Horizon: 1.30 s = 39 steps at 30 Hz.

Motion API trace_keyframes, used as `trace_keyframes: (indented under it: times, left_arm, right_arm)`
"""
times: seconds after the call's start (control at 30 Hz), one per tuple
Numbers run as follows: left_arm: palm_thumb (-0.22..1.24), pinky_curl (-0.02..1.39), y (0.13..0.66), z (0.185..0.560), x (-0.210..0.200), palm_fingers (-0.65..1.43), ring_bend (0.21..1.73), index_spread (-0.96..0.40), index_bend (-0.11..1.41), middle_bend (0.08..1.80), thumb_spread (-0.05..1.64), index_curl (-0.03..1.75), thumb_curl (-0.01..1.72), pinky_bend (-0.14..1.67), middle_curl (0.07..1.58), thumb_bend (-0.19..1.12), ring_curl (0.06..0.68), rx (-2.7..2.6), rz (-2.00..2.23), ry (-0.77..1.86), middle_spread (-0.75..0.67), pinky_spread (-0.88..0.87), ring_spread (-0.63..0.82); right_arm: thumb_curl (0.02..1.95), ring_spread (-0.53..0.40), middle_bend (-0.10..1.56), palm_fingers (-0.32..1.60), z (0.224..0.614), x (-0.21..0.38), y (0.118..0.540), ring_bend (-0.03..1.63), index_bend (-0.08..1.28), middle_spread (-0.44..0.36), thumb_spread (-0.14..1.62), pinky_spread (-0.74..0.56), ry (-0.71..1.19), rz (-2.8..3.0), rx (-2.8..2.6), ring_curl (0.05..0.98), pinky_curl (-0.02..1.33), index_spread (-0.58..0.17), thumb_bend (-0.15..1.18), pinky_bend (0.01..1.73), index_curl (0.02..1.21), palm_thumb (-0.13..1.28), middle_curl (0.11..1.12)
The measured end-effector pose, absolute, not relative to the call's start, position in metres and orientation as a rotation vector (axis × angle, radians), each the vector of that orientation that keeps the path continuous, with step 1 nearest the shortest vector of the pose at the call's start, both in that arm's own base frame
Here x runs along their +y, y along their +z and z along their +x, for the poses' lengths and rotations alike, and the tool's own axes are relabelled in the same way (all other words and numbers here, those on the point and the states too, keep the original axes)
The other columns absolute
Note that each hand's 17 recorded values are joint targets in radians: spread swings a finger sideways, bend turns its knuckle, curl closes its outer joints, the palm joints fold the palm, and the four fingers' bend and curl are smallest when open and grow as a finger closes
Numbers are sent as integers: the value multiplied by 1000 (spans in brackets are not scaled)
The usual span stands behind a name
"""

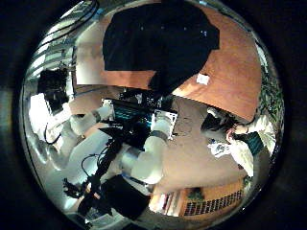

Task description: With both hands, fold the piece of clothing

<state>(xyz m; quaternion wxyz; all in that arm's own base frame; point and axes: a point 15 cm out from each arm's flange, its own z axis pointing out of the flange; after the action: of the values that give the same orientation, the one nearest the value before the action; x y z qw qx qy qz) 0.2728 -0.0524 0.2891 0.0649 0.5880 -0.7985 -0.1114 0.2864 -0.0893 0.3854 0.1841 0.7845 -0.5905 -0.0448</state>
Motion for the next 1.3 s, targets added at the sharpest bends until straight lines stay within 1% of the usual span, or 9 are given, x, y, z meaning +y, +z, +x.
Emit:
trace_keyframes:
  times: [0.33, 0.6, 0.87, 1.03, 1.07, 1.1, 1.13, 1.17, 1.3]
  left_arm:
    - [173, 352, 220, 322, -87, 66, 732, -12, 156, 177, 1038, 321, 291, 489, 334, -26, 210, -2659, 1694, -218, 246, 338, 316]
    - [170, 350, 153, 330, -95, -8, 744, 2, 145, 191, 986, 300, 293, 513, 325, -30, 214, -2657, 1596, -372, 310, 389, 375]
    - [197, 343, 123, 340, -96, 19, 744, 23, 156, 202, 973, 290, 301, 517, 328, -22, 212, -2646, 1597, -448, 315, 393, 394]
    - [318, 316, 117, 340, -97, 286, 746, 43, 181, 391, 993, 302, 320, 447, 388, 5, 204, -2627, 1608, -497, 135, 271, 245]
    - [357, 321, 118, 339, -97, 434, 770, 17, 174, 451, 1002, 302, 326, 486, 404, 12, 203, -2626, 1606, -518, 81, 184, 156]
    - [449, 328, 119, 338, -96, 742, 847, -30, 176, 532, 1028, 296, 343, 594, 413, 53, 206, -2626, 1603, -541, 22, 40, 22]
    - [460, 321, 120, 338, -95, 743, 850, -45, 166, 540, 1029, 295, 346, 602, 412, 51, 202, -2634, 1598, -564, -1, 0, -16]
    - [557, 364, 120, 340, -92, 928, 965, -96, 185, 625, 1049, 307, 369, 696, 465, 86, 250, -2646, 1590, -583, -77, -121, -141]
    - [699, 504, 127, 348, -89, 1145, 1182, -239, 303, 756, 1082, 381, 425, 944, 613, 119, 380, -2671, 1596, -597, -233, -320, -328]
  right_arm:
    - [210, 76, 260, 169, 284, -92, 377, 578, 159, -20, 1177, 312, -175, 2184, -1665, 220, 173, -368, -16, 627, 281, 65, 362]
    - [211, 77, 258, 185, 280, -91, 379, 571, 161, -25, 1183, 323, -180, 2163, -1687, 225, 182, -367, -16, 607, 284, 81, 362]
    - [209, 72, 257, 192, 279, -94, 380, 570, 158, -26, 1184, 329, -173, 2153, -1683, 229, 192, -369, -17, 595, 282, 82, 364]
    - [208, 71, 252, 196, 278, -93, 380, 566, 161, -26, 1184, 332, -179, 2155, -1684, 230, 198, -369, -17, 588, 286, 82, 364]
    - [208, 71, 251, 197, 278, -93, 380, 564, 163, -26, 1184, 332, -180, 2155, -1684, 230, 199, -368, -17, 587, 286, 82, 364]
    - [208, 71, 252, 198, 278, -93, 380, 563, 162, -26, 1184, 333, -182, 2153, -1683, 230, 200, -368, -17, 585, 286, 82, 365]
    - [208, 71, 252, 199, 277, -93, 379, 562, 161, -26, 1184, 333, -184, 2151, -1682, 230, 201, -368, -17, 583, 286, 82, 365]
    - [208, 71, 251, 199, 277, -93, 379, 561, 161, -26, 1184, 333, -184, 2152, -1683, 230, 202, -368, -17, 582, 286, 82, 365]
    - [207, 71, 249, 205, 278, -92, 378, 562, 161, -26, 1184, 334, -191, 2154, -1682, 231, 204, -370, -17, 573, 288, 82, 365]
